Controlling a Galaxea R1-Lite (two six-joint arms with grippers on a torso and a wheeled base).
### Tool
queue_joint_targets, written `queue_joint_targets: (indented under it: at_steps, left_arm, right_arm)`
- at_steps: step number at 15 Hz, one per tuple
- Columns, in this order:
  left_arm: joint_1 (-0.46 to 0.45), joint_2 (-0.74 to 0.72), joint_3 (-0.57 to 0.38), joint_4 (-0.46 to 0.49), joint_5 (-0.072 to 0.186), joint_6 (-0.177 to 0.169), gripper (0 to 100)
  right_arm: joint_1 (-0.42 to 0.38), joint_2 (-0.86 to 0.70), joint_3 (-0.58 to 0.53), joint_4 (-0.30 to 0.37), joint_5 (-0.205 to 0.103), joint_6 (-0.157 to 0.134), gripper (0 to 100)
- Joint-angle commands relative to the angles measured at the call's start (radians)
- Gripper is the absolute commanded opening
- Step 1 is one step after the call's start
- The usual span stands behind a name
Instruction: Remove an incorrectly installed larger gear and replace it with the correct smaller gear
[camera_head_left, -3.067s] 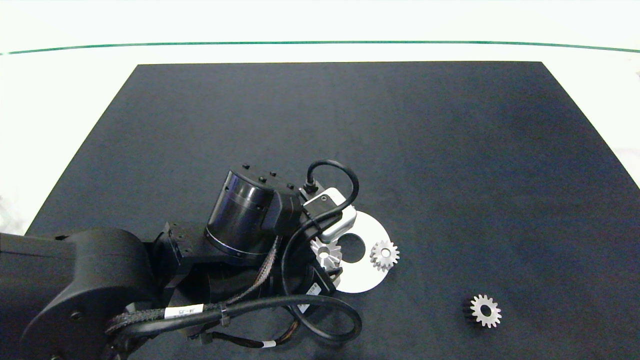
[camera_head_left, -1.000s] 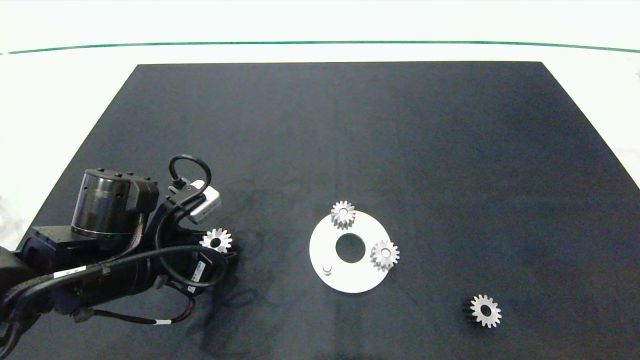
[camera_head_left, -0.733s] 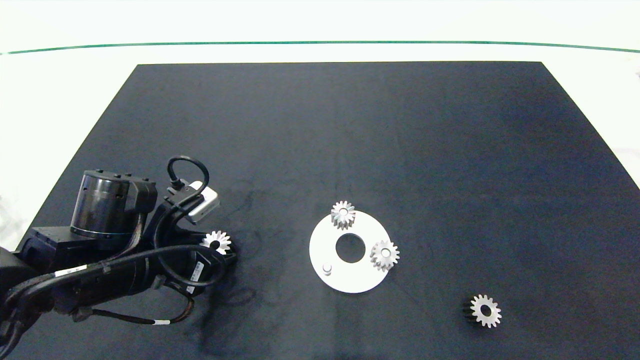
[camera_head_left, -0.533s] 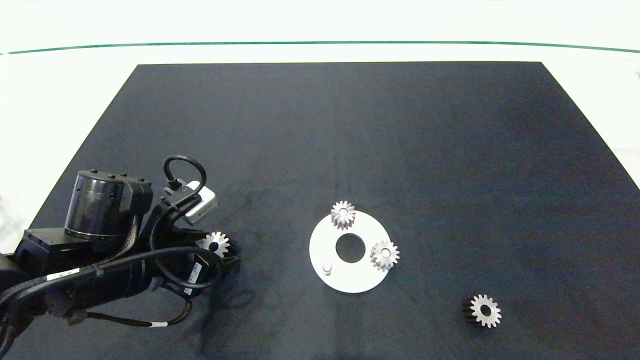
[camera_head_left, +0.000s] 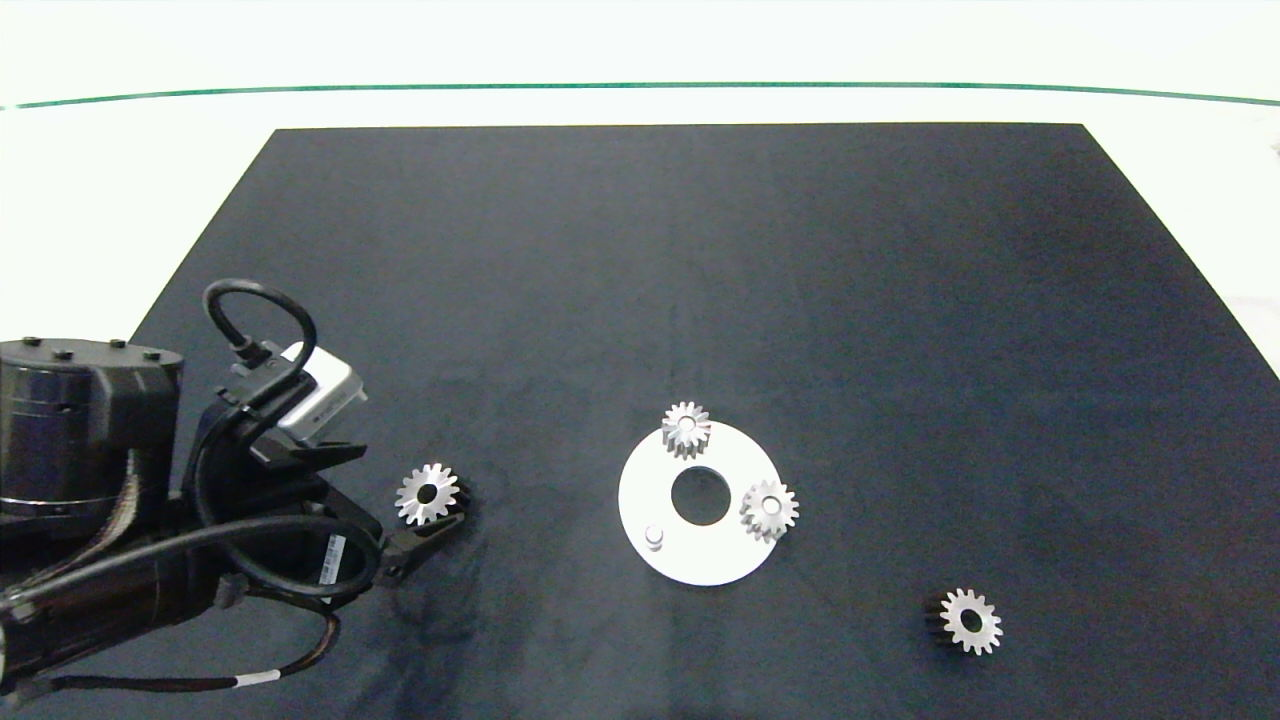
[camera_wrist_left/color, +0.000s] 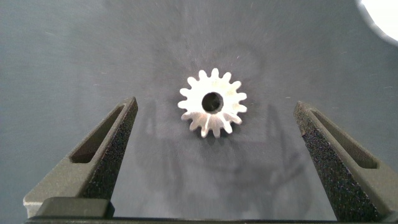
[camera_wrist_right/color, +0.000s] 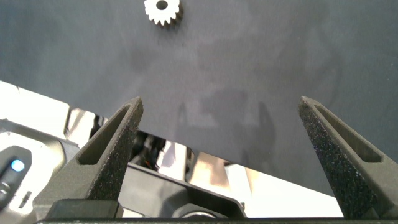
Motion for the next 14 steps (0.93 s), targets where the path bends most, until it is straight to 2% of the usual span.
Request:
queue_joint_targets:
  at_steps: [1, 2, 3, 4, 5, 7, 11, 14]
  left_arm:
    - [-0.011, -0.133, 0.006, 0.033, 0.001, -0.035, 100]
    - [-0.011, -0.165, 0.006, 0.055, 0.001, -0.040, 100]
    - [-0.009, -0.182, 0.006, 0.066, 0.001, -0.044, 100]
    - [-0.009, -0.225, 0.006, 0.083, 0.001, -0.080, 100]
    - [-0.008, -0.256, 0.003, 0.084, 0.001, -0.098, 100]
    - [0.005, -0.303, 0.000, 0.086, 0.002, -0.101, 100]
    - [0.051, -0.360, 0.007, 0.098, 0.002, -0.103, 100]
    - [0.077, -0.388, 0.009, 0.116, 0.002, -0.115, 100]
  right_arm:
    - [0.002, 0.082, 0.004, -0.017, 0.006, -0.037, 100]
    - [0.000, 0.116, 0.005, -0.045, 0.006, -0.059, 100]
    - [0.002, 0.134, 0.005, -0.057, 0.005, -0.068, 100]
    - [0.000, 0.183, 0.007, -0.098, 0.000, -0.076, 100]
    - [0.002, 0.223, 0.014, -0.124, -0.001, -0.077, 100]
    - [0.006, 0.300, 0.042, -0.203, 0.000, -0.079, 100]
    - [0.108, 0.419, 0.145, -0.405, -0.008, -0.079, 100]
    - [0.171, 0.525, 0.212, -0.566, -0.041, -0.077, 100]
